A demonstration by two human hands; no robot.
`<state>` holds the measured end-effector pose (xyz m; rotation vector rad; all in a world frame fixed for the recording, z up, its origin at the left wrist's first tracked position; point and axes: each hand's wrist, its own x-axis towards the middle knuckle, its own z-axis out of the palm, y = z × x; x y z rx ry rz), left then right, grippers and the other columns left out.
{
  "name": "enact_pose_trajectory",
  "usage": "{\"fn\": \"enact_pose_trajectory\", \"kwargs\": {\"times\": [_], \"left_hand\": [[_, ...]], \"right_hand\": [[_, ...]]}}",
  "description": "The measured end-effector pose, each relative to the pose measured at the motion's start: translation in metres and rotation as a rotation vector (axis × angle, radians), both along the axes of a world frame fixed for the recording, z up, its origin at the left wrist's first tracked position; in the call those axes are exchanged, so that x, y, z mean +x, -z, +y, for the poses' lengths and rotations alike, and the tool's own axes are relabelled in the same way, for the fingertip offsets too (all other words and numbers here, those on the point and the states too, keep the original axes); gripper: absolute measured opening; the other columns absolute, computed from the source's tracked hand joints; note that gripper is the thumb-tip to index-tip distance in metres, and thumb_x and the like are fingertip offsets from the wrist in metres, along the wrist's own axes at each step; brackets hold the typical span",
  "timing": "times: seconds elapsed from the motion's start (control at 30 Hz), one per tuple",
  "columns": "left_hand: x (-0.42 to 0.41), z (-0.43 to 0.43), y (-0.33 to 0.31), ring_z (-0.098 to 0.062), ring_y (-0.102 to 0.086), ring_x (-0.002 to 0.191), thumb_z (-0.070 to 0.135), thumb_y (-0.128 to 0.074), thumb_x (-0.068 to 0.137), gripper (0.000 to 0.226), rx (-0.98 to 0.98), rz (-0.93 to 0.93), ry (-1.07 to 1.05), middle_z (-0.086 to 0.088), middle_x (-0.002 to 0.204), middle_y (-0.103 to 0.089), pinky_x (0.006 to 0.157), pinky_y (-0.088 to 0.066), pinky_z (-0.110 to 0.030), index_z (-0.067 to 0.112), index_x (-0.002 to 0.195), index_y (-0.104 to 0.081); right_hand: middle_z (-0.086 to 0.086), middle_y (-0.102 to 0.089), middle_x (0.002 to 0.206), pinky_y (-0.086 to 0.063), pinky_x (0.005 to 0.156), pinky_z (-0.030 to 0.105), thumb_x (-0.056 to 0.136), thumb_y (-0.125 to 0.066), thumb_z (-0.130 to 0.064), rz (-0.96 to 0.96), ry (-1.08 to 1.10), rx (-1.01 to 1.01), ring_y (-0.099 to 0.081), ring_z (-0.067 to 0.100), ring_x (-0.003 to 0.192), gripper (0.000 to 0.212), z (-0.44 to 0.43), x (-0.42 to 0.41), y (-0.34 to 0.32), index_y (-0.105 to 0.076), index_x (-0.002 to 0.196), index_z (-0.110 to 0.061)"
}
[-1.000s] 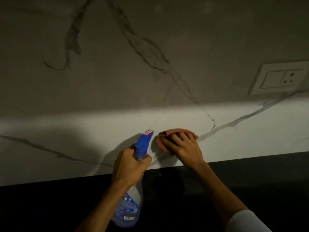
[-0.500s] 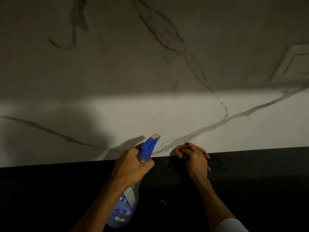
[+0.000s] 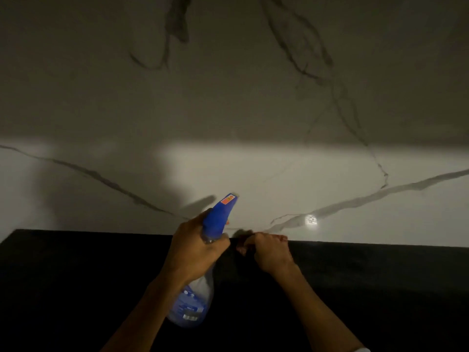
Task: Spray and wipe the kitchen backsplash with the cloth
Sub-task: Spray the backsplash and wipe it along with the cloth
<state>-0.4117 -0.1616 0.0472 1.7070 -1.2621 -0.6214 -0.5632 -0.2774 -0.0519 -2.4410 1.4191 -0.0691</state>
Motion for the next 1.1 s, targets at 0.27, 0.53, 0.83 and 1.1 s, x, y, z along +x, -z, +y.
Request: {"fn": "enact_pose_trajectory", "kwargs": {"times": [0.27, 0.53, 0.83, 1.1], "left_hand": [[0.076, 0.035, -0.015, -0.008, -0.064, 0.053, 0.016, -0.076, 0.081, 0.026, -0.215, -0.02, -0.226, 0.012, 0.057, -0.065, 0.058, -0.054, -0.021, 0.034, 0.084, -0.058], [0.173, 0.076, -0.027, -0.031, -0.068, 0.064, 0.01, -0.071, 0.084, 0.035, -0.244, -0.003, -0.386, -0.006, 0.071, -0.066, 0.064, -0.059, -0.038, 0.041, 0.094, -0.056], [0.263, 0.091, -0.016, -0.047, -0.065, 0.081, 0.002, -0.065, 0.087, 0.034, -0.246, 0.073, -0.503, -0.03, 0.094, -0.066, 0.079, -0.056, -0.06, 0.004, 0.121, -0.058], [0.295, 0.092, 0.01, -0.024, -0.063, 0.082, 0.002, -0.066, 0.087, 0.036, -0.212, 0.115, -0.494, -0.032, 0.111, -0.063, 0.078, -0.056, -0.027, -0.006, 0.12, -0.055]], "right_hand": [[-0.001, -0.058, 0.11, -0.051, 0.078, 0.025, 0.09, -0.063, -0.018, -0.242, -0.112, -0.196, -0.058, 0.015, 0.091, 0.03, 0.029, 0.039, -0.045, -0.062, 0.12, -0.025], [0.008, -0.061, 0.117, -0.048, 0.09, 0.027, 0.089, -0.061, -0.009, -0.258, -0.295, -0.096, -0.059, 0.019, 0.103, 0.033, 0.056, 0.151, -0.066, -0.06, 0.122, -0.014], [0.013, -0.053, 0.124, -0.042, 0.093, 0.034, 0.09, -0.055, -0.005, -0.212, -0.475, -0.088, -0.047, 0.029, 0.115, 0.039, 0.094, 0.252, -0.048, -0.059, 0.126, -0.017], [0.005, -0.047, 0.139, -0.038, 0.107, 0.038, 0.093, -0.054, -0.023, -0.014, -0.517, 0.05, -0.047, 0.023, 0.123, 0.038, 0.154, 0.257, 0.019, -0.05, 0.131, -0.022]]}}
